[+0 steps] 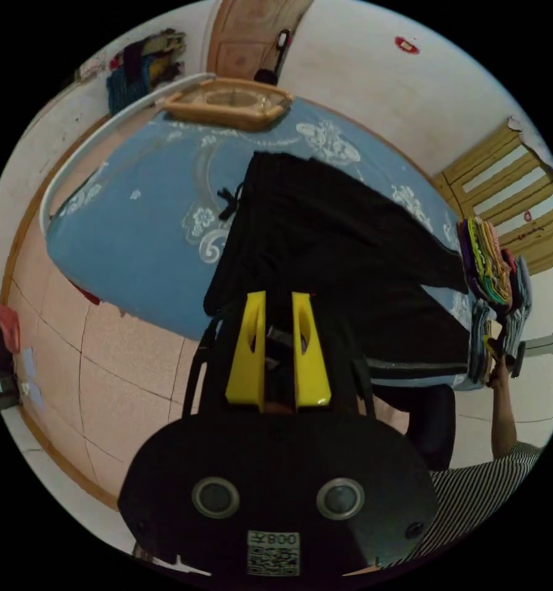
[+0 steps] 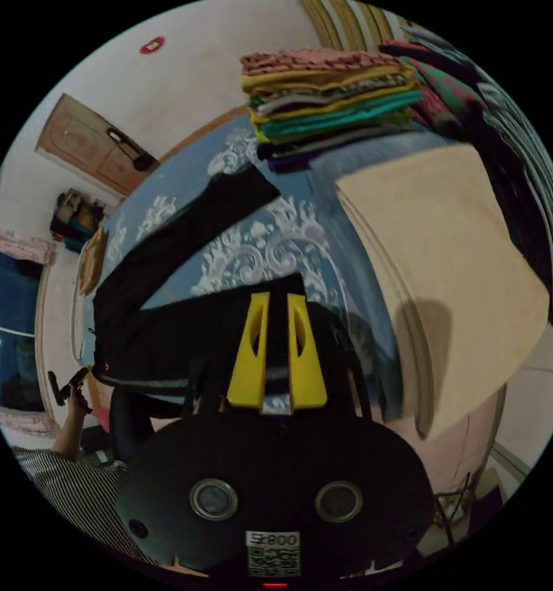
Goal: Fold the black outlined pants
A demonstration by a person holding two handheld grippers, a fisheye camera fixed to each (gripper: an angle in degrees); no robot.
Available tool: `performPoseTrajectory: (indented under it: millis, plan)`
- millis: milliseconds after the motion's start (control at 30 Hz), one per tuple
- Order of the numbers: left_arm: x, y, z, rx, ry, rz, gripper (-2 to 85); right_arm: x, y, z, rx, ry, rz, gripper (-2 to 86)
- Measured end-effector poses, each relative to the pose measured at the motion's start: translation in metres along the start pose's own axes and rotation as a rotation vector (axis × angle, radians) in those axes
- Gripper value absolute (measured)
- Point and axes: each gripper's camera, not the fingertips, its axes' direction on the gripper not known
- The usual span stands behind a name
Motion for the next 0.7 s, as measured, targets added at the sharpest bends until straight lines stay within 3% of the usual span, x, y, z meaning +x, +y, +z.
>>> performPoseTrajectory:
  millis: [133,200,400,533,700]
  plan:
    - [0.049,-0.015,0.014,0.027,0.028,0.174,9.0,-0.016,-0.056,0.023,0.013,0.04,-0.018,6.5]
    - [0.095,-0.027,0.036,0.03,0.125,0.323,9.3,-0.019,-0.076,0.037,-0.01,0.079,-0.007,6.4]
    - [0.226,-0.045,0.121,-0.128,0.231,0.702,8.9,-0.02,-0.106,0.08,-0.066,0.126,-0.005,6.3]
    - [0.264,-0.041,0.169,-0.287,0.182,0.804,6.9,-0.02,-0.107,0.111,-0.123,0.16,-0.02,6.1]
    - [0.263,-0.033,0.168,-0.261,0.23,0.781,2.3,-0.024,-0.097,0.12,-0.118,0.11,-0.061,3.5]
